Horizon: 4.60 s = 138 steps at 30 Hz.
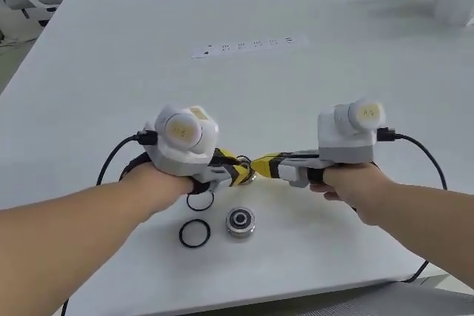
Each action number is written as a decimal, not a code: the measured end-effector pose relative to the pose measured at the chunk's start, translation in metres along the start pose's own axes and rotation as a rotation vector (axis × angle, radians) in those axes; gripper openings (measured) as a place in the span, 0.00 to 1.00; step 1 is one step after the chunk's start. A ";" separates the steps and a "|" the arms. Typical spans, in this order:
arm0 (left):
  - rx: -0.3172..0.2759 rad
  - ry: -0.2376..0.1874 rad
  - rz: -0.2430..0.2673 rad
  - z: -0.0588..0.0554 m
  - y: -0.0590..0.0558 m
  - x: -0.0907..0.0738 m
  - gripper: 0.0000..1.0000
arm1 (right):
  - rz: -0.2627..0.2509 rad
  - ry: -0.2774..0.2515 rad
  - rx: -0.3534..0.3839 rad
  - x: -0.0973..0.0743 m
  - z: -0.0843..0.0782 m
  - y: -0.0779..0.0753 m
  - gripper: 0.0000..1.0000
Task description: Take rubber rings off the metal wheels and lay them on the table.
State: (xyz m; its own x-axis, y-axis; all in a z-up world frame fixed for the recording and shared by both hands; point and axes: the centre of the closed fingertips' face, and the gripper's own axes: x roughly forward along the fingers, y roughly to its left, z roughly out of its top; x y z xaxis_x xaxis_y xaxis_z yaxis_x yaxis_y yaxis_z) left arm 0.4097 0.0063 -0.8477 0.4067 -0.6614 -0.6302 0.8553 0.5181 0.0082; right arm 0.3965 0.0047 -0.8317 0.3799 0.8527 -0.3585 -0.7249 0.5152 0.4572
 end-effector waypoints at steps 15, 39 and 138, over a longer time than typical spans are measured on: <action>-0.033 -0.082 -0.014 0.003 -0.004 -0.028 0.30 | -0.003 -0.007 0.004 -0.002 0.003 -0.003 0.00; -0.048 -0.138 -0.031 -0.009 -0.005 -0.079 0.56 | 0.052 -0.008 0.007 0.005 0.009 0.017 0.00; -0.182 -0.205 0.129 -0.045 -0.016 -0.181 0.73 | -0.002 0.100 -0.394 -0.073 -0.011 0.064 0.58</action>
State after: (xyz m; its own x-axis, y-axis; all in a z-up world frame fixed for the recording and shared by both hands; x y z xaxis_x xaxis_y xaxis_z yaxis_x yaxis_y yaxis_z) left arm 0.3084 0.1420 -0.7686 0.5807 -0.6698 -0.4627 0.7281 0.6816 -0.0728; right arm 0.3161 -0.0254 -0.7858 0.3373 0.8292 -0.4456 -0.8966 0.4273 0.1164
